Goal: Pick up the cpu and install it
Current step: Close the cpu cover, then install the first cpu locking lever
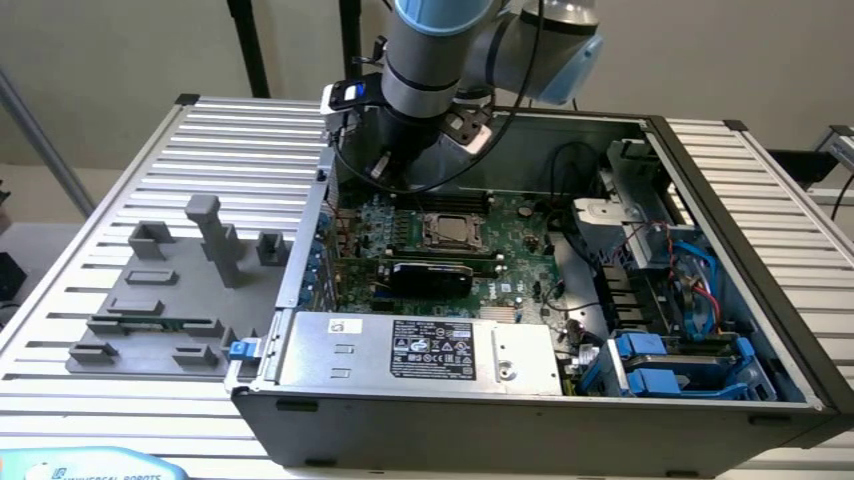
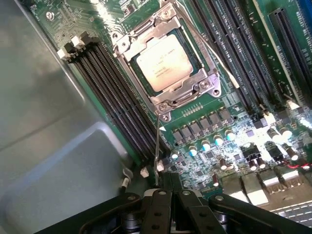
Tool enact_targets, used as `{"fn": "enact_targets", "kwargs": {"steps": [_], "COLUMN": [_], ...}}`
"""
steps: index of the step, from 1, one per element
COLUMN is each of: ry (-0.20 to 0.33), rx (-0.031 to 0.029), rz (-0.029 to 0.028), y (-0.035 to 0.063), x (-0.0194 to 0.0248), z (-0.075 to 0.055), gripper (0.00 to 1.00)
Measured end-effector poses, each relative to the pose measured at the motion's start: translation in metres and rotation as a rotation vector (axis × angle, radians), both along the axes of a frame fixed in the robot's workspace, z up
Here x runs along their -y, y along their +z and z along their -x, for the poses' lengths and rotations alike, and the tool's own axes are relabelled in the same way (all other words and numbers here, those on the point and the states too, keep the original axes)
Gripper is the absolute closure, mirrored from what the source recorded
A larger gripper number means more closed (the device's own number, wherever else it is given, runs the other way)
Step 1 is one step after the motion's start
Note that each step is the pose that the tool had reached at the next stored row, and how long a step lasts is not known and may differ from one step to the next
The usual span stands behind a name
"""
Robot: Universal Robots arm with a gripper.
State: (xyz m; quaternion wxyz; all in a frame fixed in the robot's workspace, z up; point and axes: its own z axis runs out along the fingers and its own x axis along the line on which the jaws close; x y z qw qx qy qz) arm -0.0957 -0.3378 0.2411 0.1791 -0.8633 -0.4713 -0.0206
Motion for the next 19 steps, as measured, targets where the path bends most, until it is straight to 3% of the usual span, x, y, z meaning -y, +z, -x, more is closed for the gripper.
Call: {"fn": "enact_targets", "kwargs": {"steps": [9, 12, 19], "ry": [-0.023, -0.024, -0.025], "rx": [-0.0004, -0.0004, -0.0005], "rz": [-0.0522, -0.0594, -0.068], "y": [0.0004, 0.0003, -0.0007], "x": [0.0026, 0.0042, 0.0076], "z": [-0.002, -0.007, -0.024], "gripper": [0.89, 0.89, 0.89]}}
